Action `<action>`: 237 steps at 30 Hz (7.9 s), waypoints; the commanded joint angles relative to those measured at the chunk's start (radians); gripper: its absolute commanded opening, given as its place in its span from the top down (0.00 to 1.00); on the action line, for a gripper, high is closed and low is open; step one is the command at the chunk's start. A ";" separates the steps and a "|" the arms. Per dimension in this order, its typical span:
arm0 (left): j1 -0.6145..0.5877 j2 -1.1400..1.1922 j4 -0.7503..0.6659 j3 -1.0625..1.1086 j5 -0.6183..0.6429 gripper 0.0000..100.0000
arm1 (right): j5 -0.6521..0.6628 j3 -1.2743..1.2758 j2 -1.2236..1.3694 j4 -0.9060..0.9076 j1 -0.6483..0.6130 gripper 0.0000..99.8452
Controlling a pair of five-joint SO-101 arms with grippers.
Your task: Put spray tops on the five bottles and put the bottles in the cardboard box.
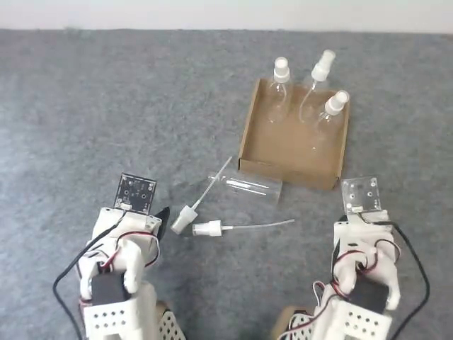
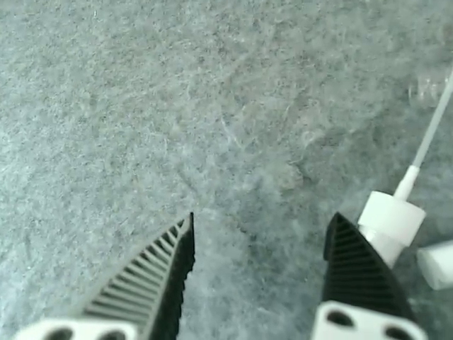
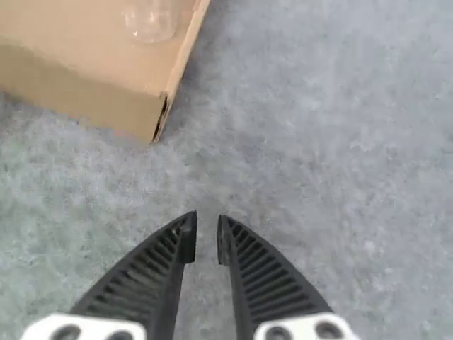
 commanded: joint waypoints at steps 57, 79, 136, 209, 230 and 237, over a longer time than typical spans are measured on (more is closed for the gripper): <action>0.000 -0.014 -0.029 0.018 -0.009 0.73 | 0.015 0.106 -0.010 0.202 -0.005 0.99; 0.000 -0.014 -0.029 0.018 -0.011 0.73 | 0.020 -0.121 -0.010 0.021 0.015 0.99; 0.000 -0.014 -0.029 0.018 -0.009 0.73 | 0.743 -1.453 2.037 0.222 0.492 0.76; -0.075 1.554 -0.078 -1.007 -0.233 0.80 | 0.497 -0.862 1.087 0.145 0.283 0.99; 0.160 1.855 -0.095 -1.248 -0.118 0.81 | 0.497 -0.862 1.087 0.145 0.282 0.99; 0.011 2.018 -0.172 -1.348 -0.098 0.85 | 0.497 -0.862 1.087 0.147 0.285 0.99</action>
